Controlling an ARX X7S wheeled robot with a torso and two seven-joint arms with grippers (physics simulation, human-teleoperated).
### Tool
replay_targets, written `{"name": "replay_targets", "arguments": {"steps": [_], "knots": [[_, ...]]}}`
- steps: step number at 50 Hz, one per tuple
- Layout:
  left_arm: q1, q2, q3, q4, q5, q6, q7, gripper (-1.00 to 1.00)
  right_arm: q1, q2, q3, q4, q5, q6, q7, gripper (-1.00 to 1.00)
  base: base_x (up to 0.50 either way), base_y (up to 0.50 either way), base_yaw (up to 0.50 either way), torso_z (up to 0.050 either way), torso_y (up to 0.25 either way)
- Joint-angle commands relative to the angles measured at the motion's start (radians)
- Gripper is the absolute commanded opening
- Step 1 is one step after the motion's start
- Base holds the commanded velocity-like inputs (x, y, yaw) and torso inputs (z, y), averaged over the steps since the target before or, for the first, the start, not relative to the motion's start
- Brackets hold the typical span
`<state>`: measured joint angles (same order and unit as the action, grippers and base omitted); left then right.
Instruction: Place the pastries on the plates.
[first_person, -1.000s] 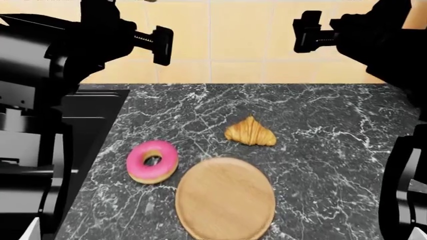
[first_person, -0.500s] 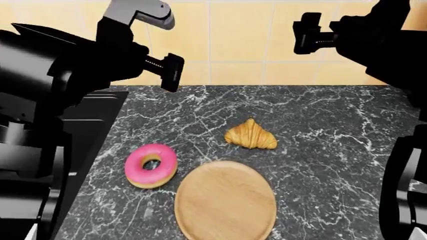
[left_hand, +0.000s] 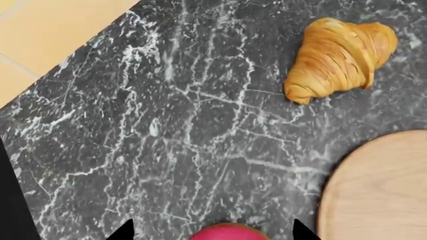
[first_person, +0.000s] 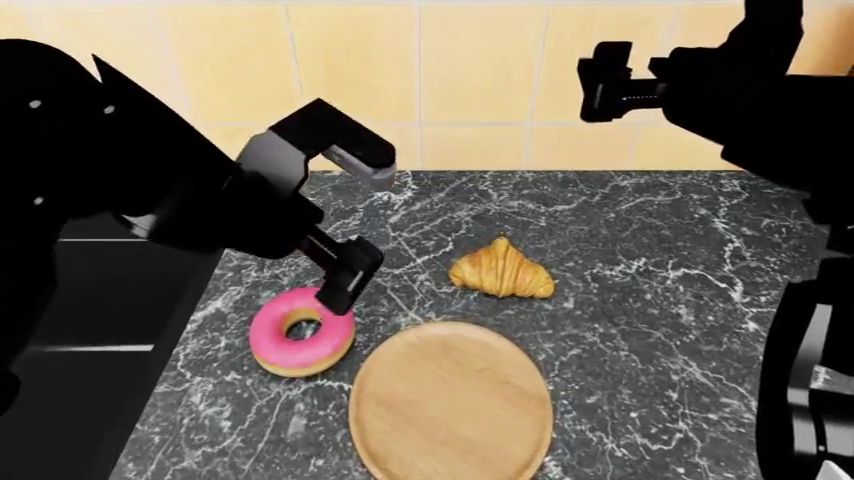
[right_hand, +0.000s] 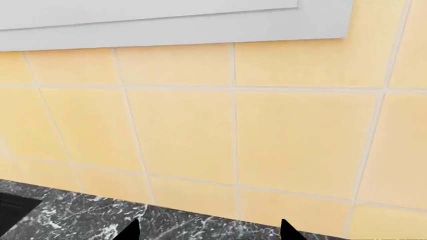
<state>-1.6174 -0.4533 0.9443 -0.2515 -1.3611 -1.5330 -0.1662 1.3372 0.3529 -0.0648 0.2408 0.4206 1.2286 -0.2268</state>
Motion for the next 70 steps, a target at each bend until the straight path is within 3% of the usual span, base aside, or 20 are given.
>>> {"name": "replay_targets", "arguments": {"steps": [1,23,30,36,70], "knots": [[-0.040,-0.043,0.194,-0.026,-0.160,0.021,-0.033,1.00,-0.020,0.002,-0.002,-0.001,0.003,-0.007,0.001,1.00,0.00,0.00,0.00,0.000,0.000],[-0.061,-0.096,0.271,-0.079,-0.094,0.068,0.099,1.00,-0.030,0.009,-0.010,0.001,0.004,-0.021,0.005,1.00,0.00,0.00,0.00,0.000,0.000],[-0.091,-0.141,0.270,-0.043,-0.142,0.028,0.081,1.00,-0.020,0.010,-0.013,0.012,0.007,-0.022,0.000,1.00,0.00,0.00,0.00,0.000,0.000],[-0.041,-0.191,0.283,0.009,-0.183,0.027,0.036,1.00,-0.023,0.012,-0.009,0.006,0.010,-0.024,0.002,1.00,0.00,0.00,0.00,0.000,0.000],[-0.052,-0.078,0.404,-0.194,-0.021,0.140,0.190,1.00,-0.055,0.017,-0.003,-0.010,0.030,0.002,0.014,1.00,0.00,0.00,0.00,0.000,0.000]]}}
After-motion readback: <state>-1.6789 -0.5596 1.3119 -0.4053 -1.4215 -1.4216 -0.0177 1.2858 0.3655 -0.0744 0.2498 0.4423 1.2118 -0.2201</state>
